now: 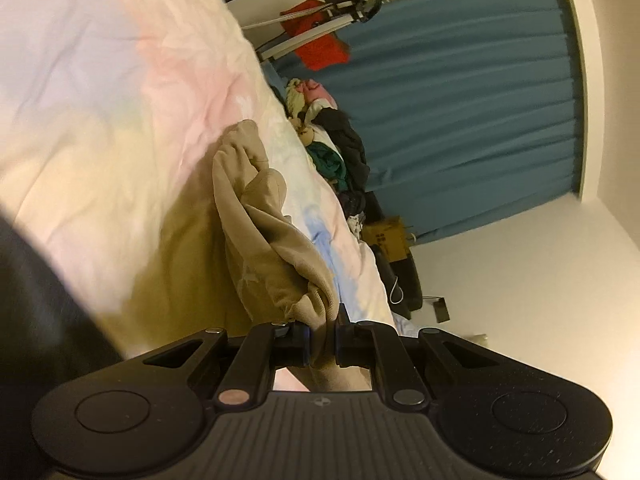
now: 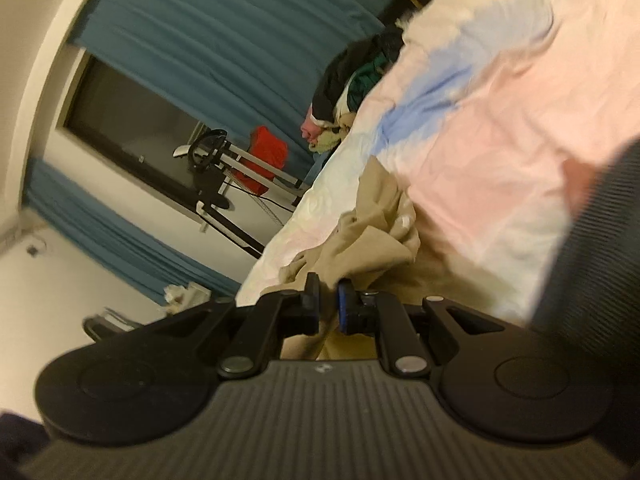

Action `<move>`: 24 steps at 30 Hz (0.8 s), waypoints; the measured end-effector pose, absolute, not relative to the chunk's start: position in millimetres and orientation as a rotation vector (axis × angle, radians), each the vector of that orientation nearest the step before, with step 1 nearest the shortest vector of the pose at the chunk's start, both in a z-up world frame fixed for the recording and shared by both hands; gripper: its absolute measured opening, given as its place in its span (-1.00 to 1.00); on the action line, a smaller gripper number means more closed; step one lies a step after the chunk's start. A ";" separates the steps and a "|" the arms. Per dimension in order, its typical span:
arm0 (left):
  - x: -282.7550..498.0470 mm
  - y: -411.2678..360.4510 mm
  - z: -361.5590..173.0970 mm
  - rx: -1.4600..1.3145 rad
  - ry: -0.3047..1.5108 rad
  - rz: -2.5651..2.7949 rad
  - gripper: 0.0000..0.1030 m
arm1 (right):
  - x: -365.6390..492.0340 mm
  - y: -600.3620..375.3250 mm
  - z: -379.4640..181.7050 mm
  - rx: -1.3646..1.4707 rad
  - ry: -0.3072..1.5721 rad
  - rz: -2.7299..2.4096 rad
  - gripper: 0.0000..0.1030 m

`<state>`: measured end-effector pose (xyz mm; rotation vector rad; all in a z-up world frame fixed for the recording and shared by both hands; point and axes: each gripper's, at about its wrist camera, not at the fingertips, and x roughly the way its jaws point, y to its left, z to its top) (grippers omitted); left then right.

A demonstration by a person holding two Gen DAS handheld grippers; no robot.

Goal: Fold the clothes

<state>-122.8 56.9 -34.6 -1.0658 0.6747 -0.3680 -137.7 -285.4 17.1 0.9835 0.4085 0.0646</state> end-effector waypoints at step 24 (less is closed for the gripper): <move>118.1 27.2 -23.5 -0.868 0.865 -0.127 -0.77 | 88.8 -305.4 24.1 1.048 0.616 -0.039 -0.72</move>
